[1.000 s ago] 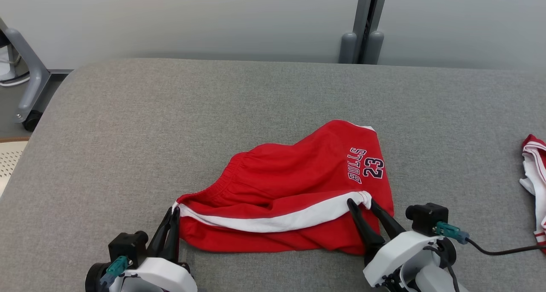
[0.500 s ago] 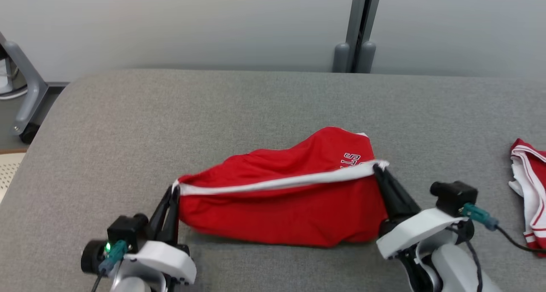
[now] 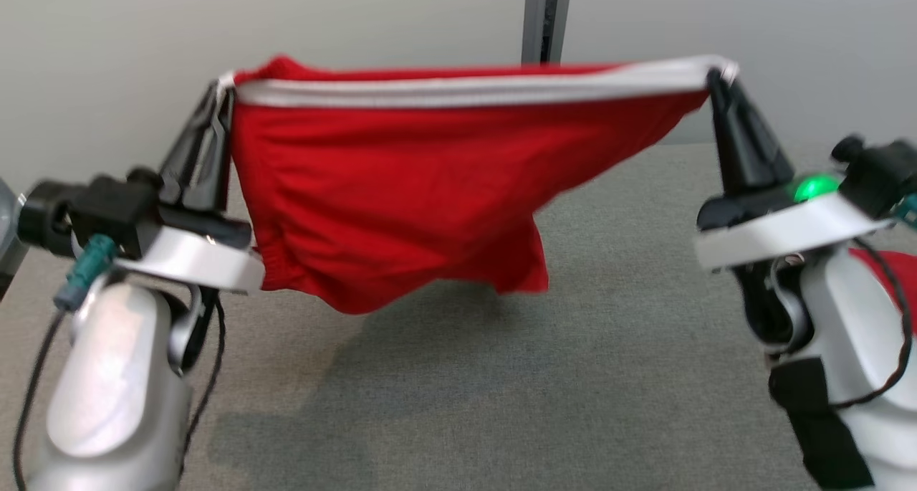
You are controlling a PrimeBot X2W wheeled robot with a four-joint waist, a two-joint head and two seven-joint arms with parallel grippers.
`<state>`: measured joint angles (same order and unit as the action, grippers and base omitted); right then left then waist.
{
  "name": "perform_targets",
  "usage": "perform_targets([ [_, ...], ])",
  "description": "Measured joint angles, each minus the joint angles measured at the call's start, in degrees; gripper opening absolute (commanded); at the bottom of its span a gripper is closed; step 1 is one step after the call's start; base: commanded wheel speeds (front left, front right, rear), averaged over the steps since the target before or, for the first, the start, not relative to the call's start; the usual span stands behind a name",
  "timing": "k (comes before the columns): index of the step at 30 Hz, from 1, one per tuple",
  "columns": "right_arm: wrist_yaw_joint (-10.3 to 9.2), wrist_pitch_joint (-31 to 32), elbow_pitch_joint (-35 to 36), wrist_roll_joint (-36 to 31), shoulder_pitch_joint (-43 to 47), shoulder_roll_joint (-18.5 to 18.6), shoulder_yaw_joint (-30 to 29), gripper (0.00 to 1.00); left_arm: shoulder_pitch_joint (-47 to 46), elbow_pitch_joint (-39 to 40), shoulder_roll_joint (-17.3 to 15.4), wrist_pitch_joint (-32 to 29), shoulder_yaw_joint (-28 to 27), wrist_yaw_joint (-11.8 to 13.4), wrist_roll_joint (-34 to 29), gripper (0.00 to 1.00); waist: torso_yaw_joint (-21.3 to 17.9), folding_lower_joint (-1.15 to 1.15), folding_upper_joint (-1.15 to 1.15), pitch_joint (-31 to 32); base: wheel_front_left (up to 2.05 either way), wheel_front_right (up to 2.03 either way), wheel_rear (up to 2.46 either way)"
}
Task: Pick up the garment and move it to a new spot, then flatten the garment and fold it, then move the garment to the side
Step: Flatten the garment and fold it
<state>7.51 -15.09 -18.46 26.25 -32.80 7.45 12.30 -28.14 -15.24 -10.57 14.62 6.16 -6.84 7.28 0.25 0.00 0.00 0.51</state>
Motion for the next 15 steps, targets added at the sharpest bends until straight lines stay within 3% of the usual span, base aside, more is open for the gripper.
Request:
perform_targets([
  [9,0.09,0.00,-4.43,-3.70,-15.44,0.92,-0.38,0.00,-14.36,-3.11,-3.79,-3.07,0.43,-0.23,-0.77,0.00,-1.35,0.00,0.00,-5.44,0.00,0.00,0.00],
  [15,0.08,0.00,-12.54,-8.87,-27.14,0.47,-1.21,0.00,-25.19,-12.19,-3.00,-1.76,3.32,-0.23,-2.11,0.00,-1.31,0.00,0.00,-12.04,0.00,0.00,0.00],
])
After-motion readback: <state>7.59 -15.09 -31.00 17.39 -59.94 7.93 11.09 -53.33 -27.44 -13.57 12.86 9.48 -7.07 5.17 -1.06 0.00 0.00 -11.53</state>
